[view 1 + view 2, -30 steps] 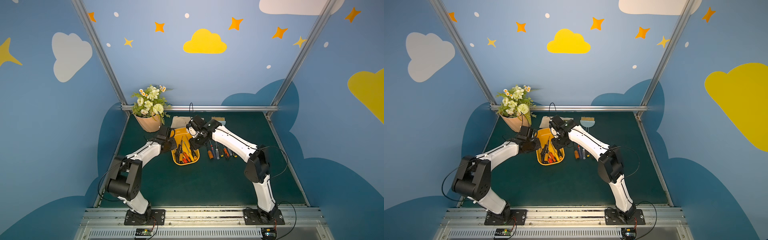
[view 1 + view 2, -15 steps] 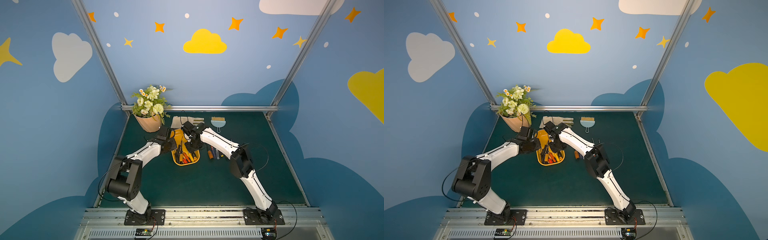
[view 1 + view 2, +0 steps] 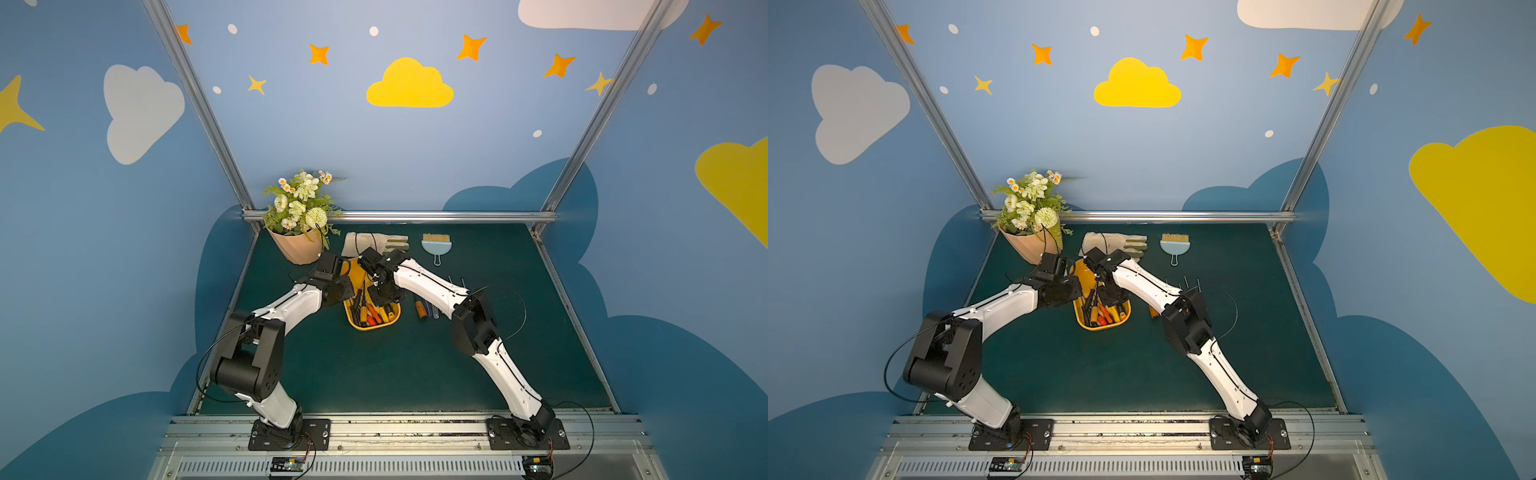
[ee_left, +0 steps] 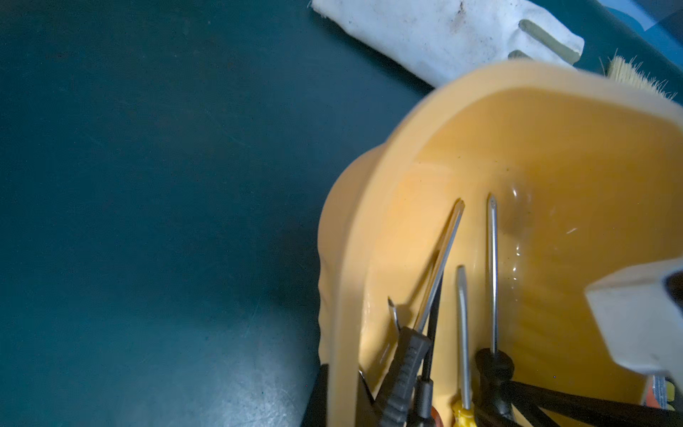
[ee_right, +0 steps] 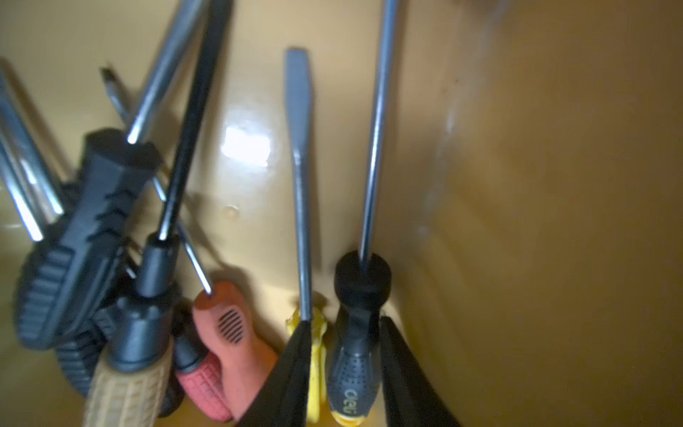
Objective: Take out the screwdriver from the storage box
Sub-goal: Pick up the screwdriver from the storage box.
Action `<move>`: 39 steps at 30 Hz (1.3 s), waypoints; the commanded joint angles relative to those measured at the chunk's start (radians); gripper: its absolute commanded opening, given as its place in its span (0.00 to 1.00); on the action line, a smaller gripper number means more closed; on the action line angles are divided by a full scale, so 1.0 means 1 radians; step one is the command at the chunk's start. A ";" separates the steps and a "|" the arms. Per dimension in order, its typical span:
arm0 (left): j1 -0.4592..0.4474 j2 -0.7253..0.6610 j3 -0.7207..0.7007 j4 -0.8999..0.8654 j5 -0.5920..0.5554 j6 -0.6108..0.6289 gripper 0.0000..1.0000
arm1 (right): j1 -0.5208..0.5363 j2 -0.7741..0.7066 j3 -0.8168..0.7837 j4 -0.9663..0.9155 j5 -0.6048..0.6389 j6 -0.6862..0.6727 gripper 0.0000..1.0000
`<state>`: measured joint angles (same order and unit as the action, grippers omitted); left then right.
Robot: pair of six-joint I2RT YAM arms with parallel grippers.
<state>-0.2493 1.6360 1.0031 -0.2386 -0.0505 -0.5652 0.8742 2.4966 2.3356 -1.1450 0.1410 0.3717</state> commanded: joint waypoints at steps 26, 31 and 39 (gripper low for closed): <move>0.006 -0.032 0.030 0.015 0.003 0.004 0.02 | -0.034 -0.086 -0.150 0.084 -0.053 -0.020 0.00; 0.006 -0.022 0.026 0.013 -0.004 0.000 0.02 | -0.038 -0.202 -0.191 0.142 -0.083 -0.051 0.00; 0.006 -0.020 0.027 0.007 -0.011 0.001 0.02 | -0.068 -0.344 -0.293 0.256 -0.175 -0.065 0.00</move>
<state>-0.2474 1.6360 1.0023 -0.2539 -0.0673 -0.5655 0.8288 2.2215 2.0869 -0.9501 0.0135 0.3214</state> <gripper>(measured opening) 0.082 0.191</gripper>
